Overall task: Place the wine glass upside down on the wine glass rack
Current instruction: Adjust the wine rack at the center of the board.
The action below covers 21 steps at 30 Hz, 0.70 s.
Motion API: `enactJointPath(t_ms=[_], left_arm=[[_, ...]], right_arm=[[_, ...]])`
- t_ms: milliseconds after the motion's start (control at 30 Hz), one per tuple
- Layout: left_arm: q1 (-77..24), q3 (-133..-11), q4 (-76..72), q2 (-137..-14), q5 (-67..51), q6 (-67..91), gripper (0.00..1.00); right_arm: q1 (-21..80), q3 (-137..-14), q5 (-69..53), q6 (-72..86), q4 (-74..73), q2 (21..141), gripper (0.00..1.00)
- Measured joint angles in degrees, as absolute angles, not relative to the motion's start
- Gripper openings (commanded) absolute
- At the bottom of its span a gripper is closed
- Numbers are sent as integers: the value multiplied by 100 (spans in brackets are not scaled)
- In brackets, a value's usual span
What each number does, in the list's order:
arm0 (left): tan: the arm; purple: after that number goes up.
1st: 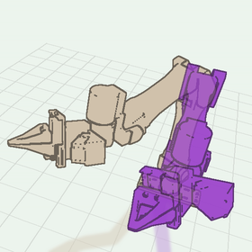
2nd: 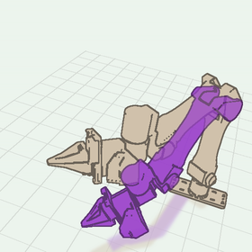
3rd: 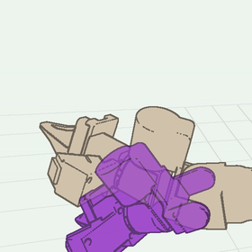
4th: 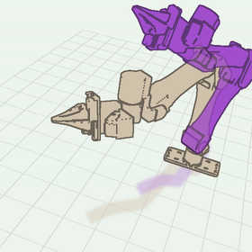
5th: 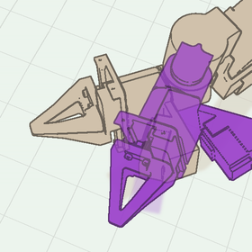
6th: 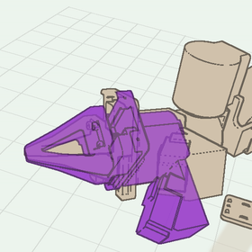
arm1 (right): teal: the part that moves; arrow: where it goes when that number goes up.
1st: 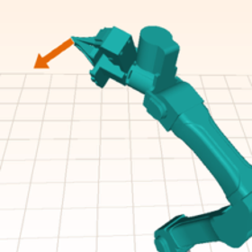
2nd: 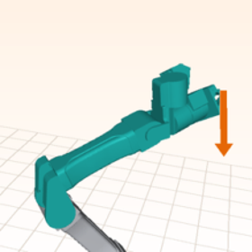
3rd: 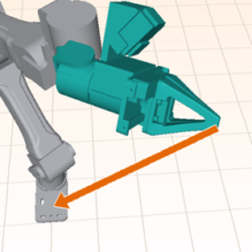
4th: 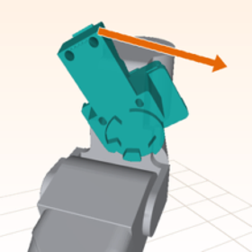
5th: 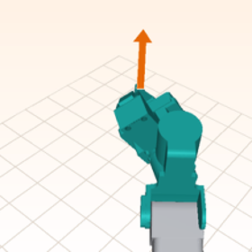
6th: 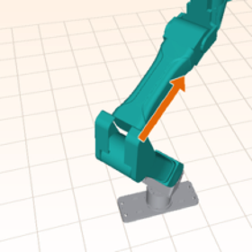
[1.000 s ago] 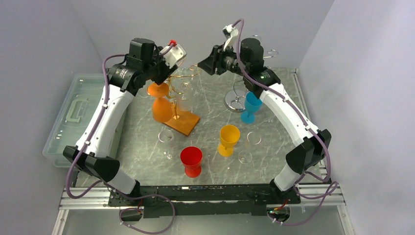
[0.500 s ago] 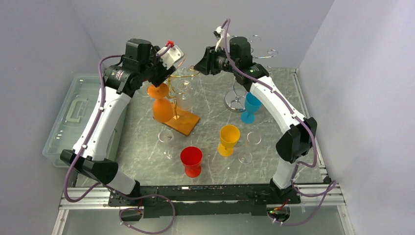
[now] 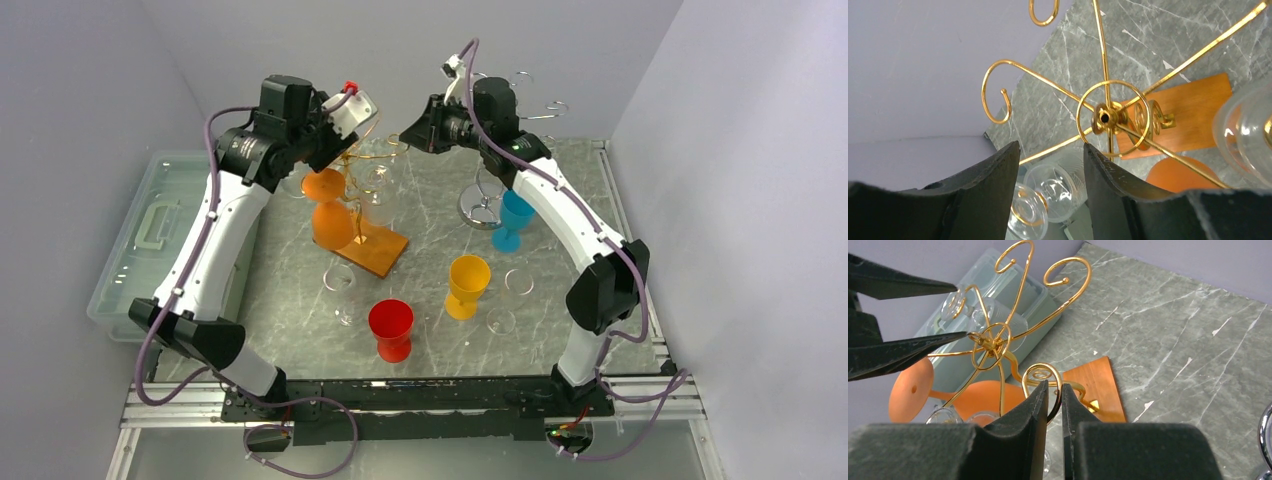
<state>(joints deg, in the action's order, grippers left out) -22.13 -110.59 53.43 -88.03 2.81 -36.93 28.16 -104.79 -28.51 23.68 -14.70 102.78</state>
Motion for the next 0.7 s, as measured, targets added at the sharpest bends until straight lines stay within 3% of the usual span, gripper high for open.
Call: enactJointPath(t_ms=[700], left_arm=[[-2182, -11712, 5561, -9406, -281, -3400, 52]], right_arm=[[2816, -9135, -2270, 2816, -701, 9371, 0]])
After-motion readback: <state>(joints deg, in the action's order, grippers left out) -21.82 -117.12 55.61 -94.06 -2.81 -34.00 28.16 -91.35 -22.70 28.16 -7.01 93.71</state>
